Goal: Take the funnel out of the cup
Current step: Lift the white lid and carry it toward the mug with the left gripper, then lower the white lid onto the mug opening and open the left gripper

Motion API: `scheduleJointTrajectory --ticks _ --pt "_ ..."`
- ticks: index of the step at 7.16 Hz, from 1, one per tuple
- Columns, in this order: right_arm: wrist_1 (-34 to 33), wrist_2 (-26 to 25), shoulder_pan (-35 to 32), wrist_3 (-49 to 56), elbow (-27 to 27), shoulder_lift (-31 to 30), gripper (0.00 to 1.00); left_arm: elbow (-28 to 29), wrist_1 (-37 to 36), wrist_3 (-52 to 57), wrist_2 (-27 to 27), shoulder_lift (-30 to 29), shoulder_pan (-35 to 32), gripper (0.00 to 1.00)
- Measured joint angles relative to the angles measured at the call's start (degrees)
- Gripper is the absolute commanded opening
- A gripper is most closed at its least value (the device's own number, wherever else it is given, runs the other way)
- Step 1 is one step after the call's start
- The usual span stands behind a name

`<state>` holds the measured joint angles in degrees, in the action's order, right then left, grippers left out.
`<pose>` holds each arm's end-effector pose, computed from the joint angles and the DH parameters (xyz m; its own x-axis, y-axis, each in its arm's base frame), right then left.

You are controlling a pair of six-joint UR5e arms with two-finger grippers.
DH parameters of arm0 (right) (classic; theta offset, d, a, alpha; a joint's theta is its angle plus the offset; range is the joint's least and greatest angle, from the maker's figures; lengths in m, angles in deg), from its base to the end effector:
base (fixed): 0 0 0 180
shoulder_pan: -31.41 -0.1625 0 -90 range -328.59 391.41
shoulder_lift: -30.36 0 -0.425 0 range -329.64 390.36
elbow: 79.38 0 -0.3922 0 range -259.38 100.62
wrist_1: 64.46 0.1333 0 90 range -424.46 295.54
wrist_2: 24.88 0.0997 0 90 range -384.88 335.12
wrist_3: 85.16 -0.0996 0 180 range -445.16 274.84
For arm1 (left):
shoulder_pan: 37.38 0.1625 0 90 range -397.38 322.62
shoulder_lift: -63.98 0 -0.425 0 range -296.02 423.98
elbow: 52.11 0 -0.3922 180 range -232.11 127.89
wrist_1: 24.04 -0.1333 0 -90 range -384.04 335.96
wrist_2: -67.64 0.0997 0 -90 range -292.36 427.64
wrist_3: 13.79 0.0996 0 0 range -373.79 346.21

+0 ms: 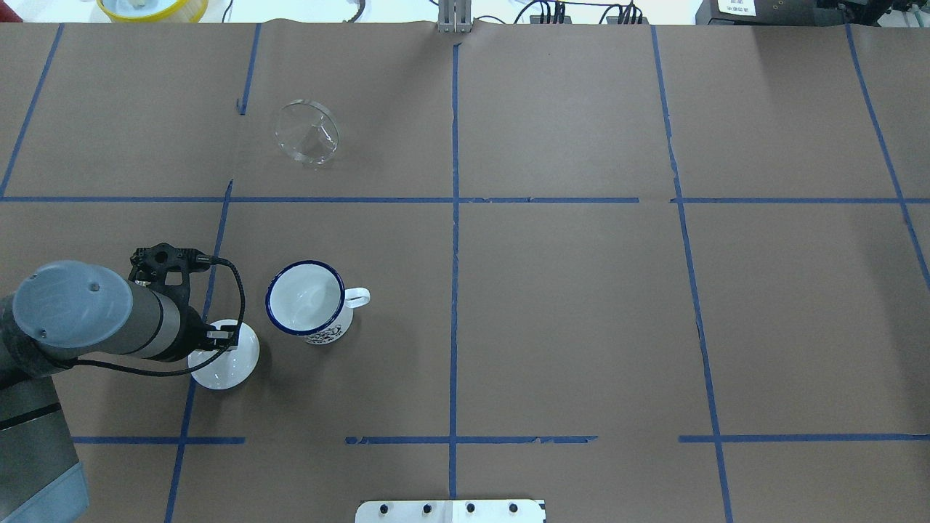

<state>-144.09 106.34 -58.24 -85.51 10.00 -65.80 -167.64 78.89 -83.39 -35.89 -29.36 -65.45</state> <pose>0.0649 -0.4485 0.6999 0.7519 -0.0398 0.6580 0.0015 0.9983 0.0586 0.3957 -0.3357 0.4032 0.7280 -0.0042 -0.6855 0.0705 0.9951 0.0689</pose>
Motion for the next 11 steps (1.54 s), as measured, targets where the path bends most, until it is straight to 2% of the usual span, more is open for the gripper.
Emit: scheduleJointTrajectory --ticks 2,5,6,9,11 --pt "0.0 0.0 0.0 0.0 0.0 0.0 1.0 -1.9 -0.2 0.8 0.0 0.5 -0.7 0.0" --pt "0.0 0.0 0.0 0.0 0.0 0.0 1.0 -11.9 -0.5 8.5 -2.0 7.3 -7.2 0.0" --pt "0.0 0.0 0.0 0.0 0.0 0.0 1.0 -13.3 -0.5 8.6 -4.3 6.9 -9.2 0.0" --pt "0.0 0.0 0.0 0.0 0.0 0.0 1.0 -11.0 -1.6 3.4 -5.9 -2.3 -10.6 0.0" --pt "0.0 0.0 0.0 0.0 0.0 0.0 1.0 -7.4 -9.6 1.3 -6.0 -12.1 -10.4 0.0"
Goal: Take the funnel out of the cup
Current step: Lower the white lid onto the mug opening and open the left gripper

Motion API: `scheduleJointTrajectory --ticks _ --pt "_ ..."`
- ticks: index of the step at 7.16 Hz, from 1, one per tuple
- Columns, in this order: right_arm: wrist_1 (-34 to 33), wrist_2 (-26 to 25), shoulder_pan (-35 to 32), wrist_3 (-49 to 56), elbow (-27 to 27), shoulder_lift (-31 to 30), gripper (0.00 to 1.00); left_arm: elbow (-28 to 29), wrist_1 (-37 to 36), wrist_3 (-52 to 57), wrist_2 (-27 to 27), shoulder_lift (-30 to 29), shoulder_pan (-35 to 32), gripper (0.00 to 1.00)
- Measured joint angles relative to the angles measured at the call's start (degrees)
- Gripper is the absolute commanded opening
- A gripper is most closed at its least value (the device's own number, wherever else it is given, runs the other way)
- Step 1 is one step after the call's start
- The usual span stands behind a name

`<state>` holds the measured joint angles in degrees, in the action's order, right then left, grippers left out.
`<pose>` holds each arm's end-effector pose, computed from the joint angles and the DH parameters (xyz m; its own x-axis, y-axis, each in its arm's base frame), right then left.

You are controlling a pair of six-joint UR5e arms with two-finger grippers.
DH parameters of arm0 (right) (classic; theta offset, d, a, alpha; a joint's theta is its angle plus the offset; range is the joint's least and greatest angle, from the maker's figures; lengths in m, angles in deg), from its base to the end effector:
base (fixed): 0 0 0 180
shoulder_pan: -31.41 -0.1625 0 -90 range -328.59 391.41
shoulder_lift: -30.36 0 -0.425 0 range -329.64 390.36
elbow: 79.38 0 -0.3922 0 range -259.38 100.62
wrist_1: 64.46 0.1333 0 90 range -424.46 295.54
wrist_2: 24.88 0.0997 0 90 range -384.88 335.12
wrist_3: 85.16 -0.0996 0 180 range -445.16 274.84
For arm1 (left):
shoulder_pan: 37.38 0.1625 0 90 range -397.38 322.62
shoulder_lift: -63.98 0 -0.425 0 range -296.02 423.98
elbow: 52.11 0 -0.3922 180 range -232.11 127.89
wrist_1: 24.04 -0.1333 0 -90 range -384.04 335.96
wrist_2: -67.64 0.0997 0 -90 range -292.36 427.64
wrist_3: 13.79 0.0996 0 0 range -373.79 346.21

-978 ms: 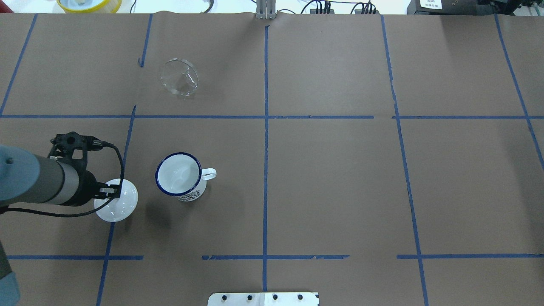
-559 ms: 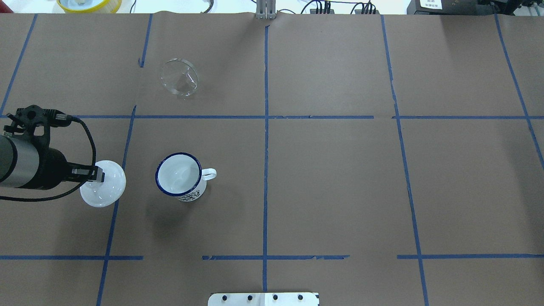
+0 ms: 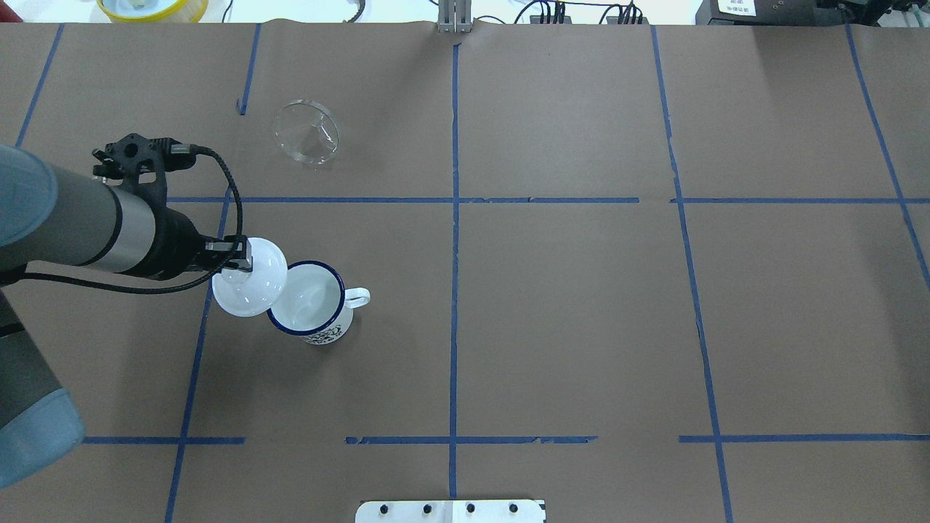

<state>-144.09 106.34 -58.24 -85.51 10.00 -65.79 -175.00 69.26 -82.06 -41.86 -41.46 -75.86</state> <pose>0.0649 -0.4485 0.6998 0.7519 -0.0399 0.6580 0.0015 0.9983 0.0588 0.3365 -0.3953 0.2593 0.5927 -0.0253 -0.8050 0.1746 0.9798 0.0978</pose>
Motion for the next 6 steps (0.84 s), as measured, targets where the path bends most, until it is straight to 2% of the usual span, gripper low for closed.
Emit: scheduleJointTrajectory --ticks 2,6 --pt "0.0 0.0 0.0 0.0 0.0 0.0 1.0 2.4 -6.7 -2.3 0.0 -6.0 0.9 0.0" --pt "0.0 0.0 0.0 0.0 0.0 0.0 1.0 4.7 -8.1 -3.0 0.2 -7.6 2.9 0.0"
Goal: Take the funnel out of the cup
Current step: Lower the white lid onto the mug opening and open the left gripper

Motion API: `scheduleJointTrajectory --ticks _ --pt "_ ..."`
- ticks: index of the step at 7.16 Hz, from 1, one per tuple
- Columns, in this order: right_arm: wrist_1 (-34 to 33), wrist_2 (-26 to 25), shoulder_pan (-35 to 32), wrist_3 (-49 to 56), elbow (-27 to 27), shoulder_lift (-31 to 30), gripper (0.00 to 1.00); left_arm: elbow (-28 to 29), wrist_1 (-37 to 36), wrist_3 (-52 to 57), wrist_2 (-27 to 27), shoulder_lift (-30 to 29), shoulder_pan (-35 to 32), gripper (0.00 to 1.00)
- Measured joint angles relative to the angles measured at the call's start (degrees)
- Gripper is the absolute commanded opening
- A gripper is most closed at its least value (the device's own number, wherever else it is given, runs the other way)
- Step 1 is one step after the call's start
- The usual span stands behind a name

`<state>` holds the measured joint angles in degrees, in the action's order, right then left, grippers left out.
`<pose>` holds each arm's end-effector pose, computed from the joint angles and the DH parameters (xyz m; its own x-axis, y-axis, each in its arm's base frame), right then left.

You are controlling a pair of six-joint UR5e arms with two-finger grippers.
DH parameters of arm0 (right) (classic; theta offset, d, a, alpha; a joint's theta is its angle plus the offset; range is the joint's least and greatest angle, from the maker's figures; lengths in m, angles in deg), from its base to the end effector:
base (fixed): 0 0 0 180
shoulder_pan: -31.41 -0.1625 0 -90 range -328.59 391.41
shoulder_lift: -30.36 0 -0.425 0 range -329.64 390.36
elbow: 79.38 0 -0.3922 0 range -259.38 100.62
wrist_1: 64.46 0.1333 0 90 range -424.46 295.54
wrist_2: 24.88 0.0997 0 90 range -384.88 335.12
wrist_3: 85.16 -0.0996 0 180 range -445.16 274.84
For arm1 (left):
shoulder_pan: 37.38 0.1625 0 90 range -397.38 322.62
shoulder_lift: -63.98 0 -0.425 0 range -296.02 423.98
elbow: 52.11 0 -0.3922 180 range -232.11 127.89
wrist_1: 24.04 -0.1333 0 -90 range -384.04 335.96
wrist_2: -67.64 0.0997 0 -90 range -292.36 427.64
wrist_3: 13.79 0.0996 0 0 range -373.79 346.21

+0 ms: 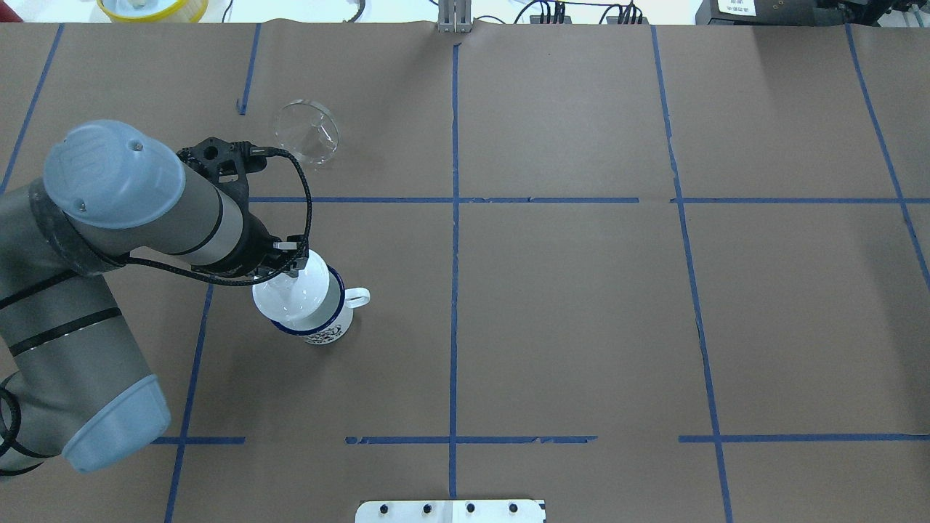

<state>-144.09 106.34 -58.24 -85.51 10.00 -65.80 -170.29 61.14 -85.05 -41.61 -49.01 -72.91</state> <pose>0.0649 -0.4485 0.6999 0.7519 -0.0398 0.6580 0.0015 0.9983 0.0586 0.3882 -0.4007 0.2410 0.6458 -0.0885 -0.7583 0.1552 0.9877 0.0170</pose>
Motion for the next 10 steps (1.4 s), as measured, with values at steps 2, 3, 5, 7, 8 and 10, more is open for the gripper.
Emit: scheduleJointTrajectory --ticks 2,3,5,7,8,10 --pt "0.0 0.0 0.0 0.0 0.0 0.0 1.0 0.3 -0.1 0.0 0.0 -0.2 0.6 0.0" --pt "0.0 0.0 0.0 0.0 0.0 0.0 1.0 0.8 0.0 0.0 0.0 -0.4 0.7 0.0" --pt "0.0 0.0 0.0 0.0 0.0 0.0 1.0 1.4 0.0 0.0 0.0 -0.9 1.1 0.0" --pt "0.0 0.0 0.0 0.0 0.0 0.0 1.0 1.9 0.0 0.0 0.0 -1.0 1.4 0.0" --pt "0.0 0.0 0.0 0.0 0.0 0.0 1.0 2.0 0.0 0.0 0.0 -1.0 1.5 0.0" --pt "0.0 0.0 0.0 0.0 0.0 0.0 1.0 2.3 0.0 0.0 0.0 -1.0 1.6 0.0"
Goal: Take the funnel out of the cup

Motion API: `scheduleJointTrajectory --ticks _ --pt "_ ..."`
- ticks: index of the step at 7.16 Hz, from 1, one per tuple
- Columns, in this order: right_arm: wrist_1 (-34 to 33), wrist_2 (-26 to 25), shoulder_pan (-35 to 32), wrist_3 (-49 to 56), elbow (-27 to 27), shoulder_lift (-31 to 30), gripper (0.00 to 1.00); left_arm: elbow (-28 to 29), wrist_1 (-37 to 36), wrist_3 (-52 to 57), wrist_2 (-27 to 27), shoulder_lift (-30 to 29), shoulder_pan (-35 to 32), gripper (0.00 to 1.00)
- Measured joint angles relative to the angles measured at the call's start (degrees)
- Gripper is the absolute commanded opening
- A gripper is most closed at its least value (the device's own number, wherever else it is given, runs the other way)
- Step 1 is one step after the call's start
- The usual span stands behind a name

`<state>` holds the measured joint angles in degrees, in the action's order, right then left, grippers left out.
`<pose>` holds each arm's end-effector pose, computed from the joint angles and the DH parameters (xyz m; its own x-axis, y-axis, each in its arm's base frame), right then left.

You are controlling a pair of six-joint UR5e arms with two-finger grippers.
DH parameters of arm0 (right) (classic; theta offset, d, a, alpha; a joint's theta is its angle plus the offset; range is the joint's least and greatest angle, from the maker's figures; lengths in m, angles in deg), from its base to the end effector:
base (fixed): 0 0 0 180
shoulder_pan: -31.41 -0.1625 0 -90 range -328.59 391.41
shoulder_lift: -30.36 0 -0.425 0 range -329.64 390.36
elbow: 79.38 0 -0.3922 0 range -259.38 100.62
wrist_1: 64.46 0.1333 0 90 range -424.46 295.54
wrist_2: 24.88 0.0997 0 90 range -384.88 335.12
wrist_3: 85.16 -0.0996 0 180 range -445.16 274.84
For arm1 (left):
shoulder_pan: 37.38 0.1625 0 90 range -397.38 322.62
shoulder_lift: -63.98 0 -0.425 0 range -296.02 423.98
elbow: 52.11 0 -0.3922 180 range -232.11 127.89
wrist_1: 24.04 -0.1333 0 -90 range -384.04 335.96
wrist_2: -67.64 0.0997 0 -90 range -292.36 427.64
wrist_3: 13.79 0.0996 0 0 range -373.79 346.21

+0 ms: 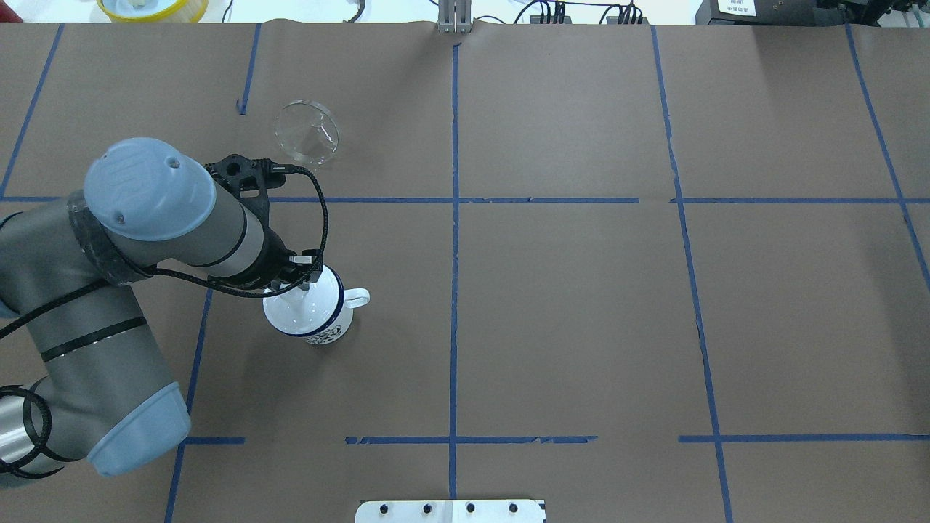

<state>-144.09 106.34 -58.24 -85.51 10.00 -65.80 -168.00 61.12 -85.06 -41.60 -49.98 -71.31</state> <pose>0.0649 -0.4485 0.6999 0.7519 -0.0398 0.6580 0.0015 0.9983 0.0586 0.4106 -0.3973 0.2471 0.6627 -0.0804 -0.7446 0.1276 0.9918 0.0065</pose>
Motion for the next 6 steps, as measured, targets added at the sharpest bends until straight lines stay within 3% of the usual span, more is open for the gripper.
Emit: scheduleJointTrajectory --ticks 1,2,3,4,6 --pt "0.0 0.0 0.0 0.0 0.0 0.0 1.0 0.4 0.0 0.0 0.0 -0.1 0.0 0.0" --pt "0.0 0.0 0.0 0.0 0.0 0.0 1.0 0.8 0.0 0.0 0.0 -0.1 0.0 0.09" --pt "0.0 0.0 0.0 0.0 0.0 0.0 1.0 0.9 0.0 0.0 0.0 -0.2 0.0 0.37" --pt "0.0 0.0 0.0 0.0 0.0 0.0 1.0 1.0 0.0 0.0 0.0 -0.2 0.0 0.95" --pt "0.0 0.0 0.0 0.0 0.0 0.0 1.0 0.9 0.0 0.1 0.1 -0.4 0.0 1.0"
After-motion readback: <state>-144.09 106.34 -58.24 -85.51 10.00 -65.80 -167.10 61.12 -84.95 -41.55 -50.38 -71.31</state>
